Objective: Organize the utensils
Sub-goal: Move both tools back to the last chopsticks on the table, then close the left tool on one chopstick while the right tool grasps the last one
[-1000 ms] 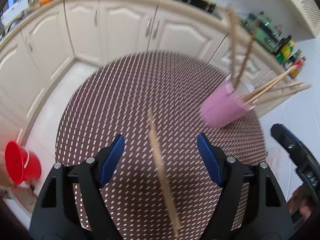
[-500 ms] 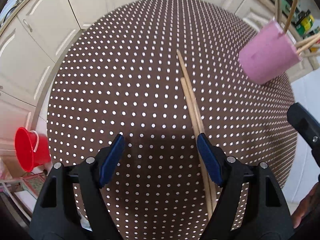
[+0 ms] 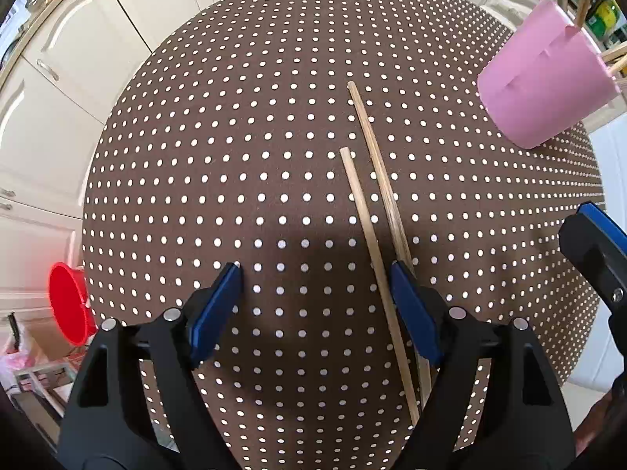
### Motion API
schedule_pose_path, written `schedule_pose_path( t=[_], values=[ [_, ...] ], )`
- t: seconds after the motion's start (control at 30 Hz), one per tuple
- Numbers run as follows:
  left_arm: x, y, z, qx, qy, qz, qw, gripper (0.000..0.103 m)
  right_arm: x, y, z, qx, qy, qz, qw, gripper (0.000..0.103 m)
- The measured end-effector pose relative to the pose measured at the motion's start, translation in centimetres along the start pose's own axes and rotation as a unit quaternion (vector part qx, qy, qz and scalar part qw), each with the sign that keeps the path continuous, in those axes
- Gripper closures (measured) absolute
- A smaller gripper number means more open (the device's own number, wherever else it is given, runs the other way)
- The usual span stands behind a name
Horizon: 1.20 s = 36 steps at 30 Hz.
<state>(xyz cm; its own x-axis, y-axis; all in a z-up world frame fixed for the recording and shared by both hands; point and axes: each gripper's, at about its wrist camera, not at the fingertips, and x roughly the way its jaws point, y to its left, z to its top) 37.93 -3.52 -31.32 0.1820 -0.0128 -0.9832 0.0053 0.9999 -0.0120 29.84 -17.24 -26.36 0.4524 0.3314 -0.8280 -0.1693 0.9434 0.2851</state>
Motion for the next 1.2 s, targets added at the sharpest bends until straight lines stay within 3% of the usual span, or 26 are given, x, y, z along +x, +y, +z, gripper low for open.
schedule_pose_path(
  t=[0.1, 0.2, 0.27, 0.37, 0.57, 0.77, 0.93, 1.07, 1.13, 1.2],
  values=[
    [0.3, -0.4, 1.2, -0.004, 0.007, 0.000, 1.0000, 0.031, 0.3, -0.2, 0.1, 0.000, 0.005, 0.002, 1.000, 0.054],
    [0.2, 0.2, 2.2, -0.007, 0.012, 0.003, 0.9999, 0.045, 0.7, -0.1, 0.2, -0.002, 0.015, 0.007, 1.000, 0.054],
    [0.0, 1.0, 2.8, -0.020, 0.016, 0.003, 0.9997, 0.061, 1.2, 0.3, 0.5, -0.005, 0.022, 0.011, 1.000, 0.054],
    [0.0, 2.7, 3.2, -0.039, 0.021, -0.013, 0.9989, 0.077, 1.8, 1.1, 1.0, -0.016, 0.034, 0.019, 0.999, 0.054],
    [0.7, 5.5, 3.4, -0.070, 0.024, -0.047, 0.9961, 0.093, 4.0, 3.5, 2.2, -0.047, 0.071, 0.022, 0.996, 0.054],
    [0.7, 8.1, 2.8, -0.108, 0.019, -0.089, 0.9899, 0.098, 7.1, 5.2, 3.8, -0.068, 0.116, 0.023, 0.991, 0.058],
    [0.2, 9.3, 2.5, -0.121, 0.009, -0.109, 0.9865, 0.098, 10.1, 6.6, 5.7, -0.082, 0.168, 0.008, 0.982, 0.073],
    [-0.5, 11.2, 1.8, -0.123, 0.002, -0.115, 0.9857, 0.098, 11.5, 7.7, 6.6, -0.109, 0.197, -0.011, 0.974, 0.078],
    [-0.6, 11.3, 1.7, -0.121, 0.000, -0.118, 0.9856, 0.098, 12.0, 8.1, 7.1, -0.119, 0.202, -0.026, 0.972, 0.094],
    [-1.4, 11.5, 0.9, -0.120, -0.003, -0.121, 0.9853, 0.098, 12.5, 8.4, 7.7, -0.128, 0.203, -0.032, 0.970, 0.098]
  ],
)
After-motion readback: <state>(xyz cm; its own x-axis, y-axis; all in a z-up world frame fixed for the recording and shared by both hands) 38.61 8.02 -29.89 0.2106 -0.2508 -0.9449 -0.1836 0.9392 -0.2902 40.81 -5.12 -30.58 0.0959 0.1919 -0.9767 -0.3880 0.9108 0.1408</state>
